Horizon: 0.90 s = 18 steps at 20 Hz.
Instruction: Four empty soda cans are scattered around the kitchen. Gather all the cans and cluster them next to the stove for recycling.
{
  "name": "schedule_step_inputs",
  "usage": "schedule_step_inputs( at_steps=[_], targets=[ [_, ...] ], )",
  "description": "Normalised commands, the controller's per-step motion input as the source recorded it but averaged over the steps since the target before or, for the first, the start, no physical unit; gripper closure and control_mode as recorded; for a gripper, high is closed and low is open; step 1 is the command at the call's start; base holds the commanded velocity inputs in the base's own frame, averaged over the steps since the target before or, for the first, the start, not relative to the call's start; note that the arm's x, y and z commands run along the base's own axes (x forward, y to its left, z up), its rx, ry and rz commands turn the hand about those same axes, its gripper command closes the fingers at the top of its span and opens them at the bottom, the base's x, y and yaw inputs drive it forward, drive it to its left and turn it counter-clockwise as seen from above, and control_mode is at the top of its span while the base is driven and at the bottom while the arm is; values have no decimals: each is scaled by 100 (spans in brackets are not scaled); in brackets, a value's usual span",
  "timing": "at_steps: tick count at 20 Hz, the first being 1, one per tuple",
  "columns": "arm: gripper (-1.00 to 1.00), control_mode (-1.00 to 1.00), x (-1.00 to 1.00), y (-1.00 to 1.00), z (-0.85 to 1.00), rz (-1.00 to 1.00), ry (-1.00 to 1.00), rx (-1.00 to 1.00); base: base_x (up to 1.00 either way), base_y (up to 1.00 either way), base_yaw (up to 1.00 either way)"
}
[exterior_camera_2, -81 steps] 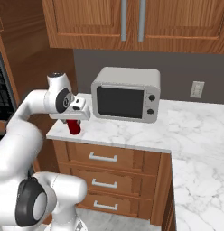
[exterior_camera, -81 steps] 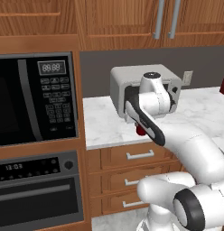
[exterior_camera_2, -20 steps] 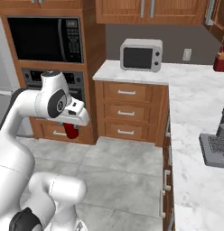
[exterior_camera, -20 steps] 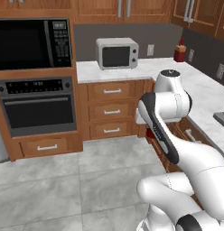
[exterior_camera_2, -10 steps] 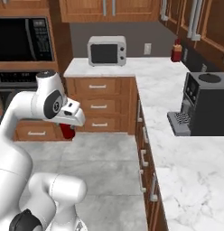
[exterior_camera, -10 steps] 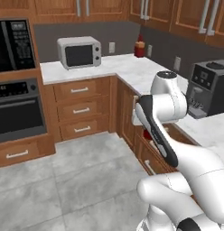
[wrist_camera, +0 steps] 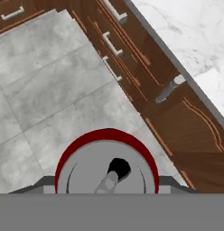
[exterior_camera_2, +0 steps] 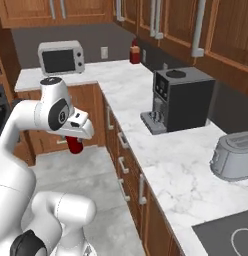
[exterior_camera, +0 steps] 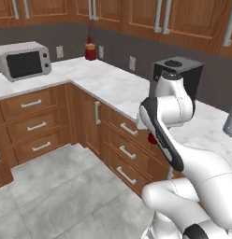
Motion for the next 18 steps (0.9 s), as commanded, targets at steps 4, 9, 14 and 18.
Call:
schedule_step_inputs(
  at_steps=[4, 9, 14, 18],
  targets=[
    [100, 100, 0, 0, 0, 0, 0, 0, 0, 0, -50],
    [100, 100, 0, 0, 0, 0, 0, 0, -11, 4, -48],
    [100, 100, 0, 0, 0, 0, 0, 0, -24, 5, -45],
    [100, 100, 0, 0, 0, 0, 0, 0, -24, 2, -43]
  ],
)
